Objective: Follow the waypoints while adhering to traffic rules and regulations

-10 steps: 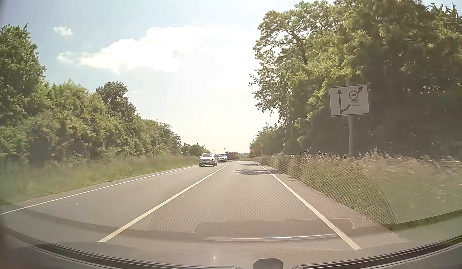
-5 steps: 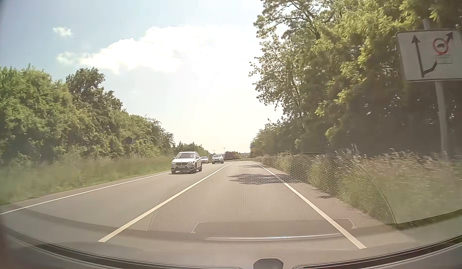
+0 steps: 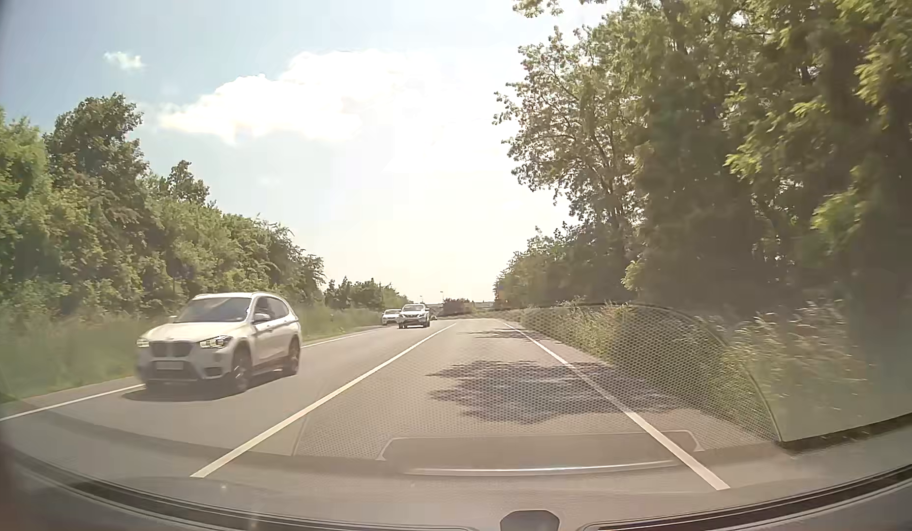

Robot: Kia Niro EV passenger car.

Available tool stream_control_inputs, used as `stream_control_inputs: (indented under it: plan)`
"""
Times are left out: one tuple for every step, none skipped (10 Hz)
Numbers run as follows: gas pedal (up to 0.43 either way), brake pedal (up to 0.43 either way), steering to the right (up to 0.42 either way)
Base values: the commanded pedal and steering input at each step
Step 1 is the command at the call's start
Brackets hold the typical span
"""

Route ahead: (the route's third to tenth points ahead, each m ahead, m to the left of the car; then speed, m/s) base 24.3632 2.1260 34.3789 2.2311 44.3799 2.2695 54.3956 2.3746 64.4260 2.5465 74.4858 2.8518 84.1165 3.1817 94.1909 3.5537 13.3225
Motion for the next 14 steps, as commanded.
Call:
stream_control_inputs:
  plan:
    - [0.11, 0.018, 0.0]
    - [0.11, 0.018, 0.0]
    - [0.11, 0.018, 0.001]
    - [0.11, 0.018, 0.0]
    - [0.11, 0.018, 0.001]
    - [0.11, 0.024, 0.0]
    - [0.11, 0.018, 0.0]
    - [0.11, 0.018, 0.001]
    - [0.11, 0.018, 0.0]
    - [0.11, 0.018, 0.001]
    - [0.11, 0.018, 0.0]
    - [0.11, 0.024, 0.001]
    - [0.11, 0.018, 0.001]
    - [0.11, 0.018, 0.0]
